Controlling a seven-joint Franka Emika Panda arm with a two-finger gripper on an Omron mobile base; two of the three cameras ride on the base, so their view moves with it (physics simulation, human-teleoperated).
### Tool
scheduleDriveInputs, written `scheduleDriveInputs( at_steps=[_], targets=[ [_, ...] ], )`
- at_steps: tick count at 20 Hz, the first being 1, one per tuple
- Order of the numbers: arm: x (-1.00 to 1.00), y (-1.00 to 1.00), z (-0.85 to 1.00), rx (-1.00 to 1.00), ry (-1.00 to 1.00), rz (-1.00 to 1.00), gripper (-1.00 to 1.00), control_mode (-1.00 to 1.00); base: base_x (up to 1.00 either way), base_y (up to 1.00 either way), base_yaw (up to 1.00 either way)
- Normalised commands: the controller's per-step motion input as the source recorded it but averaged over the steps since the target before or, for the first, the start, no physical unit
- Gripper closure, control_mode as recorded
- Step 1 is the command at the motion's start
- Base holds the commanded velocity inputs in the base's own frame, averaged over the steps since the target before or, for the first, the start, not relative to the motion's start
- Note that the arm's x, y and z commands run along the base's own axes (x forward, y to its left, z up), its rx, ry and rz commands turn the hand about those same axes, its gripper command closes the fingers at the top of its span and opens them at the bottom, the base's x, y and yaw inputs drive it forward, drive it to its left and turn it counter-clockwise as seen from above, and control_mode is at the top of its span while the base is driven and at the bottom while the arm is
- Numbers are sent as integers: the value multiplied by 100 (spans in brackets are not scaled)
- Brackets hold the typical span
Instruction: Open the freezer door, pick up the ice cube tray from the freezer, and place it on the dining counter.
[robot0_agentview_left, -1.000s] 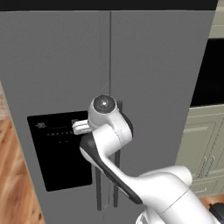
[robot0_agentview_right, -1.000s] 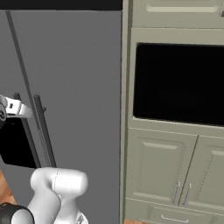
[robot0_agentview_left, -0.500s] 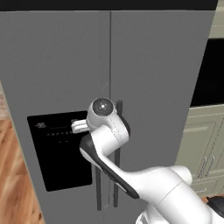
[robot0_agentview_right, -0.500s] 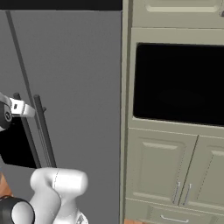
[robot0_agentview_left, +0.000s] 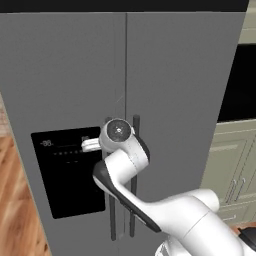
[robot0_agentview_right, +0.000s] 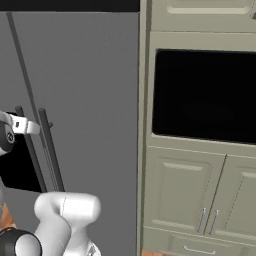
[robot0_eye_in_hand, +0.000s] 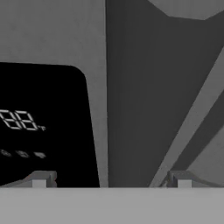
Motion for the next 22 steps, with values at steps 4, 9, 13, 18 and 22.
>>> scheduleDriveInputs(
  at_steps=[4,9,13,18,22],
  targets=[
    [18,0,-18,0,-11,0,-100,-100,0,0,0],
    [28,0,-18,0,-9,0,-100,-100,0,0,0],
    [34,0,-17,0,-7,0,-100,-100,0,0,0],
    [32,0,-17,0,-7,0,-100,-100,0,0,0],
    [1,0,0,0,0,0,-100,-100,0,0,0]
  ],
)
